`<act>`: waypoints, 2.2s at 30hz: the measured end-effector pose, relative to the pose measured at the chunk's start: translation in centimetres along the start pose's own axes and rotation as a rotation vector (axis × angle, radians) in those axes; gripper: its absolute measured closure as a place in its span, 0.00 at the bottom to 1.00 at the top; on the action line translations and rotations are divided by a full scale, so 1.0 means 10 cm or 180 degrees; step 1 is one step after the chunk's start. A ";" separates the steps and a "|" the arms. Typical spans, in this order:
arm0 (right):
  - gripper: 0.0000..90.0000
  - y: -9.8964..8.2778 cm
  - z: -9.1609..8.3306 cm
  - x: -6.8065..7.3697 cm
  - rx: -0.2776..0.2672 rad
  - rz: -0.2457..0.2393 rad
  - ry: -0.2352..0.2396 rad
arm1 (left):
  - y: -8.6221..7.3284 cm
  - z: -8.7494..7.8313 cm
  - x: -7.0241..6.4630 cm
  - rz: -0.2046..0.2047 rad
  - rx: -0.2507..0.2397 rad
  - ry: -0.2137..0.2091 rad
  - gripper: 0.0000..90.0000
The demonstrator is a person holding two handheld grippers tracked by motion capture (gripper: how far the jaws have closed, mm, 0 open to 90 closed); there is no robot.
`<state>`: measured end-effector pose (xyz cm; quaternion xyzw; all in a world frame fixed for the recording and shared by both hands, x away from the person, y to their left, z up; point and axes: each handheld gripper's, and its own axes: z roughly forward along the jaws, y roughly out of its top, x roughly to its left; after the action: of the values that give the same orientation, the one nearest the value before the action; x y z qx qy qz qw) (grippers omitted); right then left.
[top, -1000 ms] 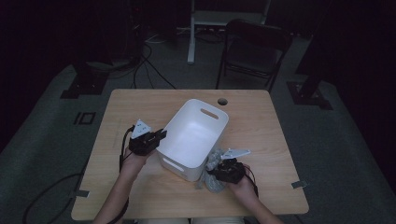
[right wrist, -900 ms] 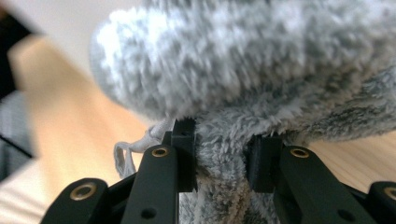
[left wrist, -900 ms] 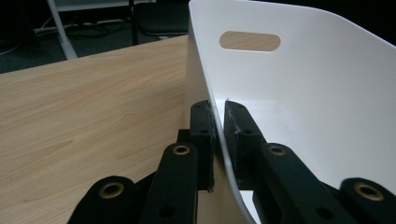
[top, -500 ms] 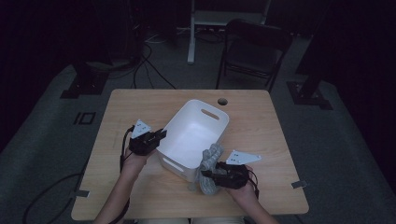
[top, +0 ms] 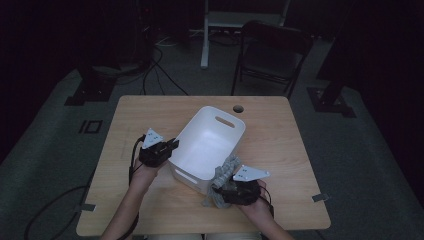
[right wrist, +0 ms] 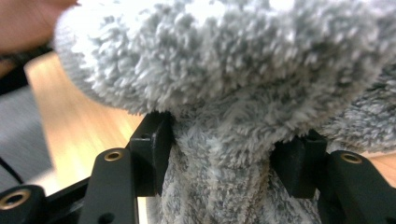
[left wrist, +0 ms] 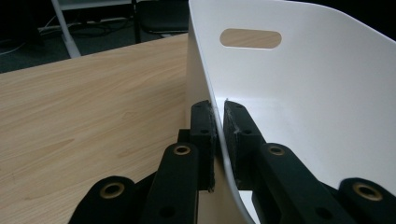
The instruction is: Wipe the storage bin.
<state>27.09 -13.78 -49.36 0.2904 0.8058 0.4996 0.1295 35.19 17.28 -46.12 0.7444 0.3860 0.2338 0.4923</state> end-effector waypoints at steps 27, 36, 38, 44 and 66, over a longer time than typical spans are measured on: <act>0.41 0.10 -0.09 0.26 -0.0096 0.0330 -0.0248 | 0.00 0.00 0.00 -0.0020 0.0003 0.0024 0.92; 0.32 0.08 -0.02 0.27 -0.0218 0.0449 -0.0419 | 0.01 0.00 -0.02 0.0029 0.0025 0.0028 0.92; 0.30 0.06 0.01 0.26 -0.0224 0.0529 -0.0397 | 0.01 0.00 -0.02 0.0060 0.0036 0.0025 0.93; 0.29 -0.02 0.13 0.22 0.0009 0.0505 -0.0424 | 0.01 0.00 -0.03 0.0067 0.0040 0.0041 0.93; 0.74 -0.23 0.24 -0.18 0.0761 0.0597 -0.0064 | 0.02 0.03 0.03 -0.0029 0.0031 -0.0038 0.88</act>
<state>28.96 -13.86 -52.64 0.3826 0.8275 0.4072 0.0548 35.66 17.28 -46.05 0.7463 0.3876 0.2252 0.4920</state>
